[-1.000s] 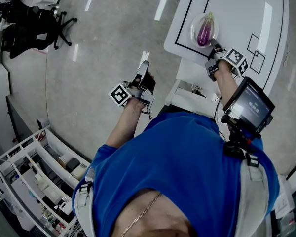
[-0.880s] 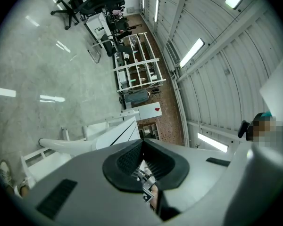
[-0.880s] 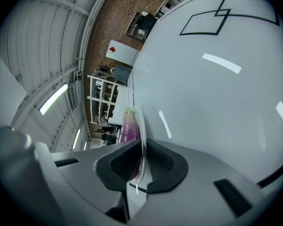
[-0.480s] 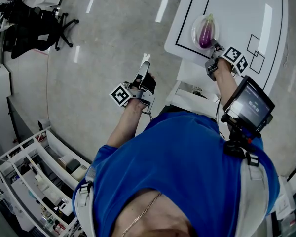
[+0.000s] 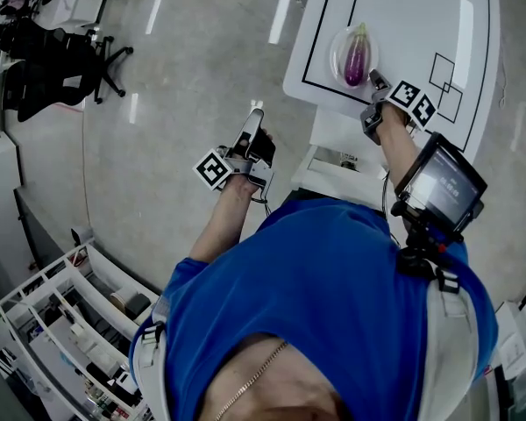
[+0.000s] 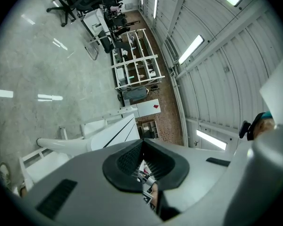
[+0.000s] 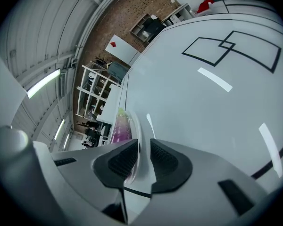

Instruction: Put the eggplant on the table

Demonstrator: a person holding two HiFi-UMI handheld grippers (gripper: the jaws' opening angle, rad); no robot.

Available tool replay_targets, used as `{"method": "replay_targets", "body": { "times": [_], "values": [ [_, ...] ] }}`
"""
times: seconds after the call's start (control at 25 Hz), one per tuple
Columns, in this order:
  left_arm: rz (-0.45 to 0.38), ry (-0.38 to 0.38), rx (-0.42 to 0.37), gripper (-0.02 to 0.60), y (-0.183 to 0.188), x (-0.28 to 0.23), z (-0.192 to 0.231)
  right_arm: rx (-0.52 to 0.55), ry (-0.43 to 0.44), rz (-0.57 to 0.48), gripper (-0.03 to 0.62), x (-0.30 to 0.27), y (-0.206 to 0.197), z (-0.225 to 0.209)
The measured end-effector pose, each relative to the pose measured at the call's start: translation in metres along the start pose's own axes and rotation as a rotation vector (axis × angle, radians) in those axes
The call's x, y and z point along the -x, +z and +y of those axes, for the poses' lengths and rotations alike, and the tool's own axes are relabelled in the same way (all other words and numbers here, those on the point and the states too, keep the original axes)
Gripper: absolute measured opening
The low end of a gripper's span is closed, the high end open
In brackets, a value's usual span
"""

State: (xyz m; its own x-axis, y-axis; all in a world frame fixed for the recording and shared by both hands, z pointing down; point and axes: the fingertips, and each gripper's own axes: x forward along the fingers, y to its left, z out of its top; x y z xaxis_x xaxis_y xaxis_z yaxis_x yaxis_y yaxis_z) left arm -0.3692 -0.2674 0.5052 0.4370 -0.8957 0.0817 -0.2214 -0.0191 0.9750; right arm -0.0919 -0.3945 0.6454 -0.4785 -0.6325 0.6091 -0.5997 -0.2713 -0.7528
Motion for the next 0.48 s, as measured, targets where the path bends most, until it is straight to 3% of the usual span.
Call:
{"method": "replay_targets", "body": {
  "times": [0.2, 0.48],
  "values": [
    [0.016, -0.014, 0.003, 0.008, -0.003, -0.008, -0.003, -0.022, 0.035, -0.028, 0.058, 0.011, 0.004, 0.001],
    [0.055, -0.051, -0.006, 0.008, -0.014, -0.009, -0.016, 0.032, 0.104, -0.083, 0.057, 0.053, 0.000, 0.024]
  ]
}}
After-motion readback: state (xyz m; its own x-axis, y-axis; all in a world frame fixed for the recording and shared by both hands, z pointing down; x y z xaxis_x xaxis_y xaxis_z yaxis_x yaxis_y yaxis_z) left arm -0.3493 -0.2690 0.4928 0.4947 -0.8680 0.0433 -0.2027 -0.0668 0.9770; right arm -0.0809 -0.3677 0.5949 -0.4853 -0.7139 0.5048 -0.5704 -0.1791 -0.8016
